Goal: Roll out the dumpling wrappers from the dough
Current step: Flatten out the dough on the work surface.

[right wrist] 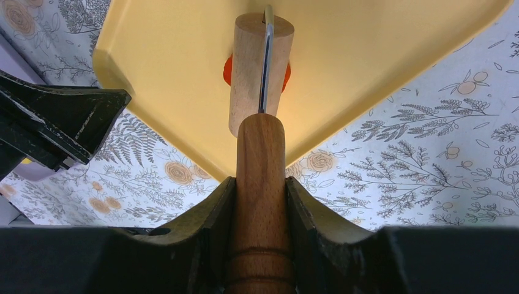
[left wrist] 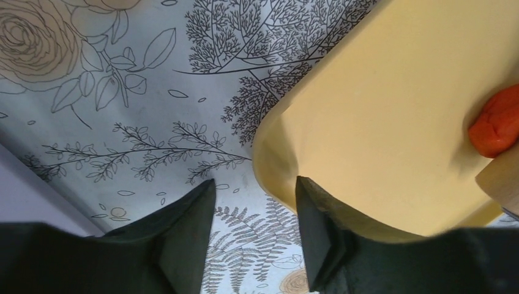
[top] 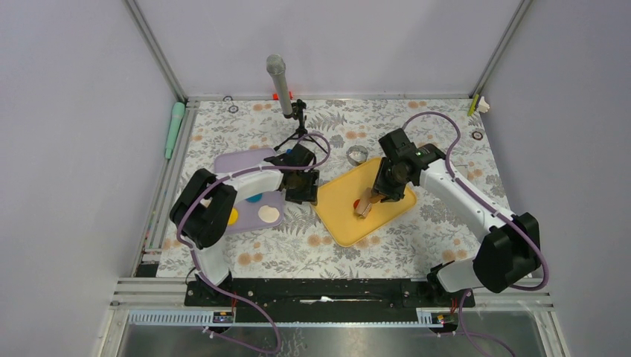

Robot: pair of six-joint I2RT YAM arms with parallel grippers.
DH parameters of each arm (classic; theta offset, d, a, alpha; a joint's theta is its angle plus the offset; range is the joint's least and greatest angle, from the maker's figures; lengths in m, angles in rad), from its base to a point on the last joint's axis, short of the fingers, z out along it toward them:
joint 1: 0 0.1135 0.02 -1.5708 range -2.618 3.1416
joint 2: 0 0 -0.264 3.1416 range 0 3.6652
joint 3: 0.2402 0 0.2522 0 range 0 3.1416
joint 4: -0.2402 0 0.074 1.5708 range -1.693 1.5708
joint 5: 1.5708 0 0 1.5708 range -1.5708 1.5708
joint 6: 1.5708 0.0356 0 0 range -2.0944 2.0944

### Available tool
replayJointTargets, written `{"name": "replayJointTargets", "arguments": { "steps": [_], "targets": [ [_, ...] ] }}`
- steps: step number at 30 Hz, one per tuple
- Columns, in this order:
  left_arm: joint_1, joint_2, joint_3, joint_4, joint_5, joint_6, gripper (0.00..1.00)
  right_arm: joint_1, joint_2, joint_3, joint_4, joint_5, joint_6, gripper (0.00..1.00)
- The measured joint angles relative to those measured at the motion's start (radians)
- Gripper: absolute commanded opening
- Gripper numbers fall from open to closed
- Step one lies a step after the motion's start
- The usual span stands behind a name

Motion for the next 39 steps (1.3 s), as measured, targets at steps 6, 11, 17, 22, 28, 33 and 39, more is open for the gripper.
{"name": "replayJointTargets", "arguments": {
  "steps": [6,11,17,22,28,33,39],
  "targets": [
    [-0.008,0.002,0.000,0.009,-0.001,-0.006,0.16,0.000,-0.010,-0.014,0.015,-0.002,-0.003,0.00],
    [-0.011,0.002,0.000,0.023,0.000,-0.025,0.00,0.000,-0.010,-0.017,0.026,-0.008,-0.004,0.00],
    [-0.003,0.004,0.000,0.037,-0.003,-0.037,0.00,-0.001,0.005,-0.017,0.056,-0.032,0.004,0.00],
    [-0.003,0.004,0.000,0.037,-0.003,-0.037,0.00,-0.001,0.040,-0.014,0.130,-0.068,0.021,0.00],
    [-0.003,0.004,0.000,0.037,-0.005,-0.037,0.00,0.000,0.048,-0.045,0.203,-0.080,0.038,0.00],
    [-0.009,0.004,0.000,0.044,-0.004,-0.037,0.00,0.001,-0.019,-0.105,0.216,-0.060,0.051,0.00],
    [-0.024,0.004,0.000,0.042,-0.004,-0.034,0.00,0.000,-0.090,-0.144,0.175,-0.050,0.057,0.00]
  ]
}}
